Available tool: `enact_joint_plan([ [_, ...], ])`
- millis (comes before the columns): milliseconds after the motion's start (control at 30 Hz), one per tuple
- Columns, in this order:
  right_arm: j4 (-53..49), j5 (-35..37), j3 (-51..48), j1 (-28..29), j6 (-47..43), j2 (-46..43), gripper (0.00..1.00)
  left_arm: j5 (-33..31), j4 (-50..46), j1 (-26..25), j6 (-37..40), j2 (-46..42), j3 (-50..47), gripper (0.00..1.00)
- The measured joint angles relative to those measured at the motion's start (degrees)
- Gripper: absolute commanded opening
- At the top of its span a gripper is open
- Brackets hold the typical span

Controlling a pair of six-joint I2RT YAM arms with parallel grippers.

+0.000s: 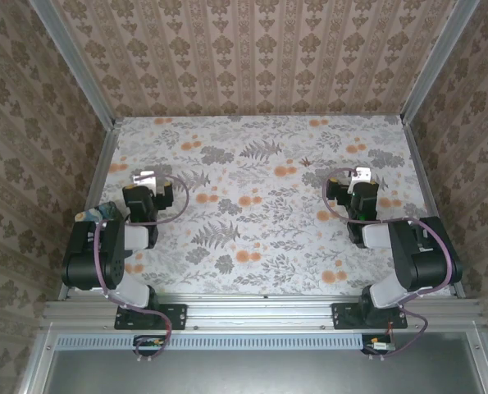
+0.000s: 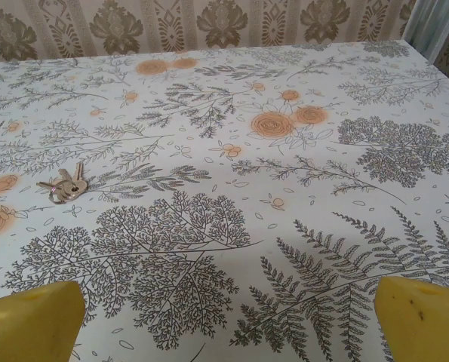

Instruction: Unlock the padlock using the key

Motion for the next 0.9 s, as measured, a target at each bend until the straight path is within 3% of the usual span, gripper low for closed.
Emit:
enact_joint_plan([
  [900,0.00,0.15,0.00,0.00,0.00,0.00,1.00,2.62,-0.04,0.66,-0.17,0.00,0.00,1.00],
])
